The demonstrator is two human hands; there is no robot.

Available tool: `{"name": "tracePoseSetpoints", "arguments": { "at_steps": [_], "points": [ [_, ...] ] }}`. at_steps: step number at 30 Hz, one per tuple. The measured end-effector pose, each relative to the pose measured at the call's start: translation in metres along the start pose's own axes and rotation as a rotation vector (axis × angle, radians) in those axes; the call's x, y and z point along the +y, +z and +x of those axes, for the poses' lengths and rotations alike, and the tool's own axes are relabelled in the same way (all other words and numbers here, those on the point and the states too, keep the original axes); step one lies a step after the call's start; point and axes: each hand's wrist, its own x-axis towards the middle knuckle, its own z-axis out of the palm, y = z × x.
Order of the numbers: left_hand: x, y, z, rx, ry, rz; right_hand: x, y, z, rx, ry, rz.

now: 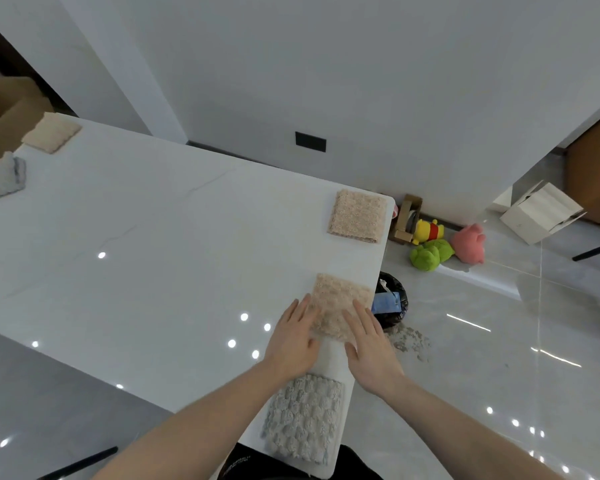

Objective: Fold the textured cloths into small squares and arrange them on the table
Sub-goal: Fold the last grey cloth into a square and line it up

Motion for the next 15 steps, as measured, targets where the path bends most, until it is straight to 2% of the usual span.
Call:
{"name": "tracePoseSetpoints", "arguments": {
  "at_steps": [3, 9, 12, 15],
  "points": [
    [-0.020, 0.012, -0.057, -0.025, -0.055, 0.000, 0.000, 0.023, -0.050, -0.055, -0.046, 0.025],
    [-0.024, 0.052, -0.152, 0.022, -0.241, -0.130, -0.007, 0.062, -0.100, -0.132, 0.054, 0.120],
    [-0.020, 0.063, -0.167, -0.089, -0.332, -0.177, -0.012, 0.070, -0.103, -0.204, 0.061, 0.092],
    [-0.024, 0.057, -0.163, -0.224, -0.277, -0.132, -0.012, 0.068, -0.098, -0.268, 0.095, 0.059]
  ]
}}
